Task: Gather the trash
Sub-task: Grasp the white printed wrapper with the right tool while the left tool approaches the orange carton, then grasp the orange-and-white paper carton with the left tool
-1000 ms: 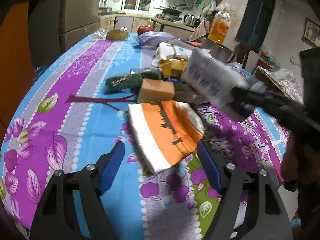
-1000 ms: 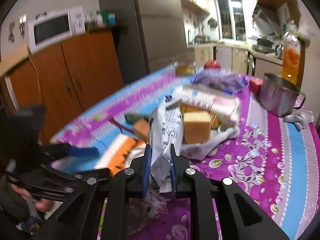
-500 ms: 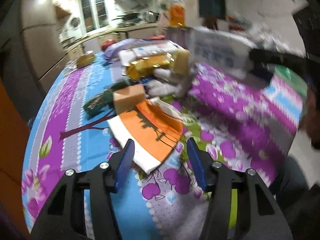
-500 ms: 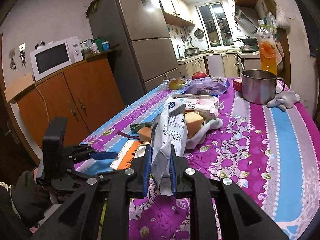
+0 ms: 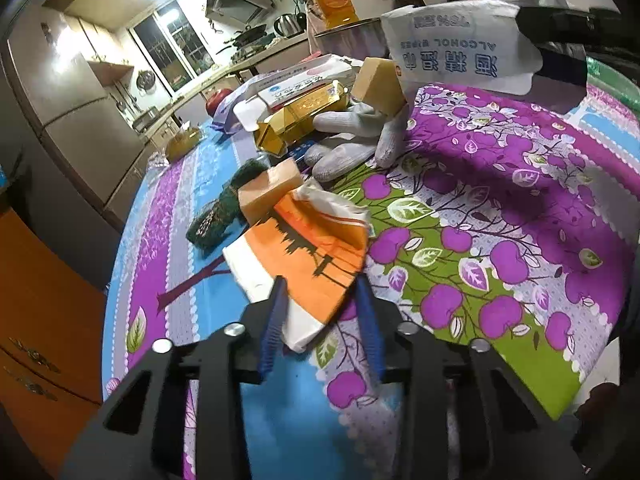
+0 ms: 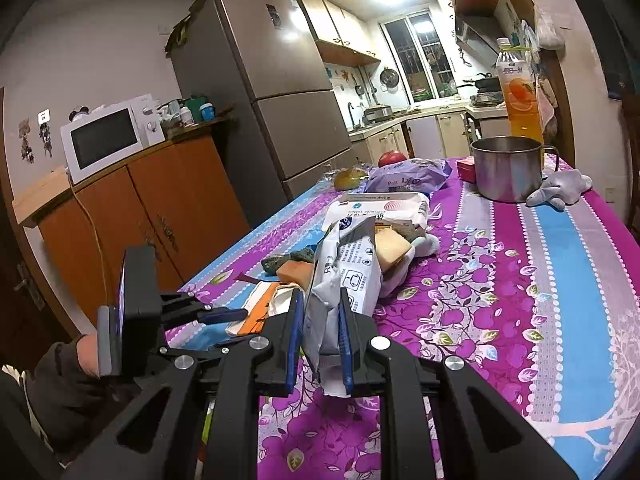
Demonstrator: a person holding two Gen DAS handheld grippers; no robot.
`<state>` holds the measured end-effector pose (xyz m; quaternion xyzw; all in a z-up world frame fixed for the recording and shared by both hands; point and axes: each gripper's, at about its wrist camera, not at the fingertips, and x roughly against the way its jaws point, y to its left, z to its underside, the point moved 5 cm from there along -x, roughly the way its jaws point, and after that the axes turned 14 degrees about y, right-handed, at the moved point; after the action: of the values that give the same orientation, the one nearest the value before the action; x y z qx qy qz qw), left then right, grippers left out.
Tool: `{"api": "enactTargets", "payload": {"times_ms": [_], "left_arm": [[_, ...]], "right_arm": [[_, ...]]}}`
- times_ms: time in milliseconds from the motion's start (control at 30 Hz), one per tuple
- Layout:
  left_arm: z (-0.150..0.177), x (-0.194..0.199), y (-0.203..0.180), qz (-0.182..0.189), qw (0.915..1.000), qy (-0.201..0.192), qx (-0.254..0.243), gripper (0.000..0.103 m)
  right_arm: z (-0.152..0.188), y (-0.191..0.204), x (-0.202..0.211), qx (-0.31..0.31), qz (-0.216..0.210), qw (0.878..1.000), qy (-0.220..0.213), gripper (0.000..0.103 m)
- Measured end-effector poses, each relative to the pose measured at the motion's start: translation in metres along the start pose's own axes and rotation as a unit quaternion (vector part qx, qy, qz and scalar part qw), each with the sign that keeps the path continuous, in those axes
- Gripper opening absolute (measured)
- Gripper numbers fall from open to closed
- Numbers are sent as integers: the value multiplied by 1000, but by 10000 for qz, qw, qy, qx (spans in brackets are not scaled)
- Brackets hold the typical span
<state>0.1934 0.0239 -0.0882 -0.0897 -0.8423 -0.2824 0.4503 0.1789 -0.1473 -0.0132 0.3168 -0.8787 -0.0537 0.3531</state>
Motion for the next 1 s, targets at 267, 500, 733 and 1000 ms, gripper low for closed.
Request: {"api": "enactTargets", "payload": {"times_ms": [267, 500, 733, 1000], "left_arm": [[-7, 24, 11, -243, 9967, -472, 609, 7], [-18, 56, 16, 172, 9887, -950, 1143, 7], [-44, 86, 8, 773, 9751, -1344, 1588, 7], [-81, 117, -32, 1339, 9647, -1650, 1557, 7]], "right_arm": [[2, 2, 7, 20, 197, 9996, -204, 15], [-1, 8, 28, 195, 514, 9975, -450, 14], [-2, 11, 61, 303, 1030, 9918, -691, 14], [1, 0, 114, 256, 1803, 9789, -921, 14]]}}
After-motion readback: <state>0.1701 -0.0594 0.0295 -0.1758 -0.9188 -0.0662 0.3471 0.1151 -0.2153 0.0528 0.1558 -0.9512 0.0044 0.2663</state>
